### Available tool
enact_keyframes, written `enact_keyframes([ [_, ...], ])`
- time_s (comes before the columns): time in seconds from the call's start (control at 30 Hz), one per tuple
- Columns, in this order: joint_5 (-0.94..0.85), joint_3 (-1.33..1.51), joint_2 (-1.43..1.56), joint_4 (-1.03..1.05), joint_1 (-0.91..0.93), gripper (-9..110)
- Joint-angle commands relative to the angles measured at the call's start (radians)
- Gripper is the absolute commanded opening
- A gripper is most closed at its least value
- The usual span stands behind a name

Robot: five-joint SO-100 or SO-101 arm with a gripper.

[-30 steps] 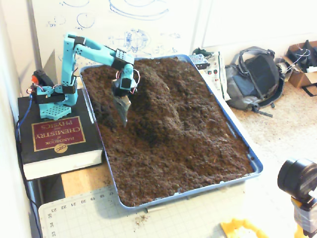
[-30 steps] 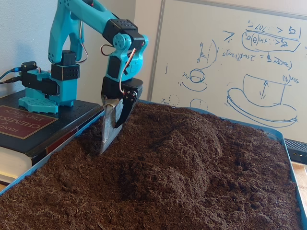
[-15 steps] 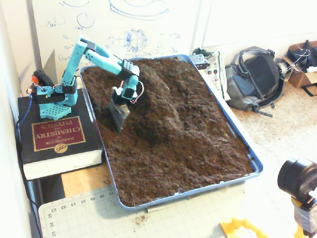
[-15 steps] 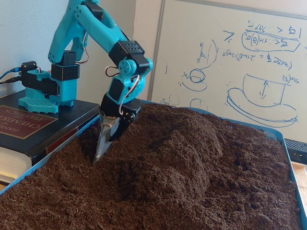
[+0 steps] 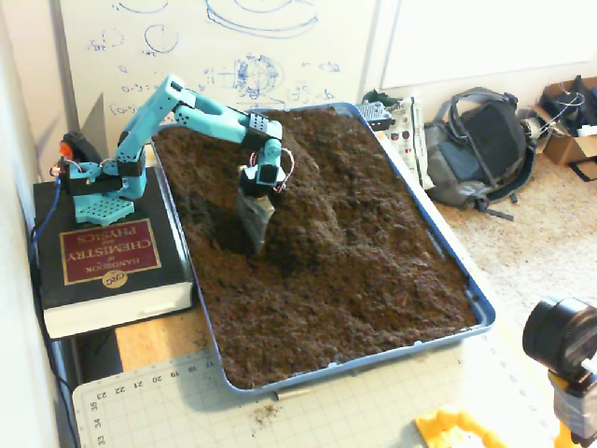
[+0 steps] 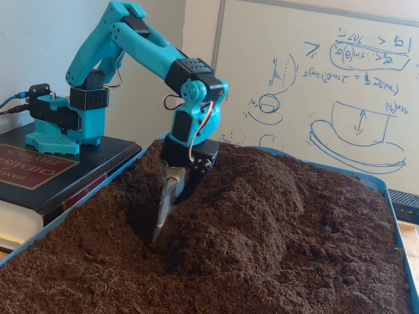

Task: Build a berm.

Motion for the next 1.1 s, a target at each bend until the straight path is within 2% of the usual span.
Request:
enact_keyframes([
  [0.0, -0.003, -0.132, 0.038, 0.006, 0.012, 1],
  [0.3, 0.005, -0.265, 0.074, 0.006, 0.011, 1],
  [0.87, 0.015, -0.268, 0.365, 0.008, -0.089, 1],
  [1.07, 0.146, -0.268, 0.419, -0.005, -0.118, 1],
])
